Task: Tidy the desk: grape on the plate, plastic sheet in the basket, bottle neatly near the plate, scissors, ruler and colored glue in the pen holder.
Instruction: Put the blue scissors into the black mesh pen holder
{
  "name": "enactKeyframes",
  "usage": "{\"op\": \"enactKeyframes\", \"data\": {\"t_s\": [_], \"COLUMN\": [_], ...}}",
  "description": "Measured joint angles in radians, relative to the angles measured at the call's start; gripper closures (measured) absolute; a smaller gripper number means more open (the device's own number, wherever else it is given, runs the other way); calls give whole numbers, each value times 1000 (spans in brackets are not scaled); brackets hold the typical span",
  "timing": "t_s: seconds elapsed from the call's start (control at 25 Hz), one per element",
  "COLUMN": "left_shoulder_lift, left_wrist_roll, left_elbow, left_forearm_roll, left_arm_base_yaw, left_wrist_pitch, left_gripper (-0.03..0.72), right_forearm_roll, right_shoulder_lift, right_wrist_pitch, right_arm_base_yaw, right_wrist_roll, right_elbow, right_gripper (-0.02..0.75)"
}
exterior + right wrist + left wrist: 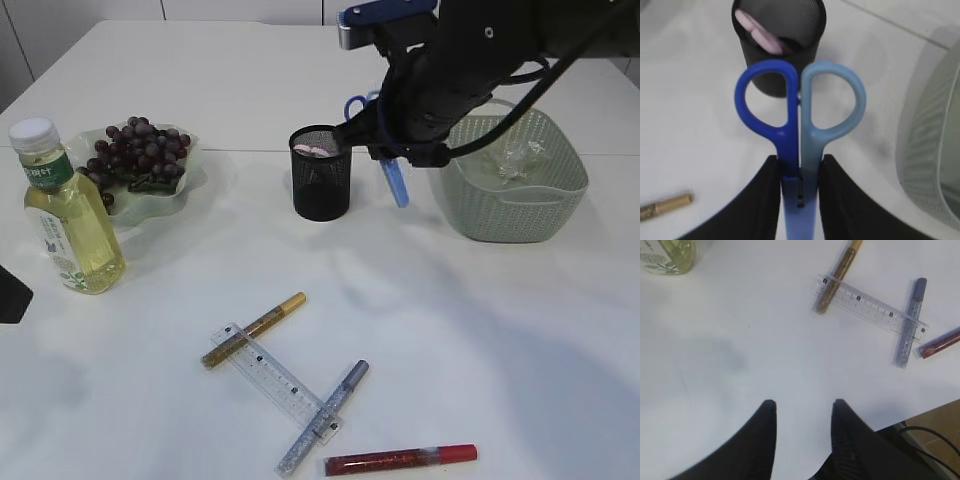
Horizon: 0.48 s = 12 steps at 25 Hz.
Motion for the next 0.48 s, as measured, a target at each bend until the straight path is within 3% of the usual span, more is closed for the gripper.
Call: {"op": "enactKeyframes", "data": {"t_s": [0.48], "left_shoulder_lift": [1], "left_wrist_roll": [-2], "left_elbow": [0], "left_forearm_roll": [0], "left_arm_base_yaw": [0], "left_wrist_pitch": [-17], "left_gripper": [416], "right_forearm_roll": [-35], "right_shoulder_lift": [12], "right_wrist_pitch": [-379], "right_arm_base_yaw": [0], "right_wrist_roll": [1], "right_elbow": [0], "right_gripper": [522]}}
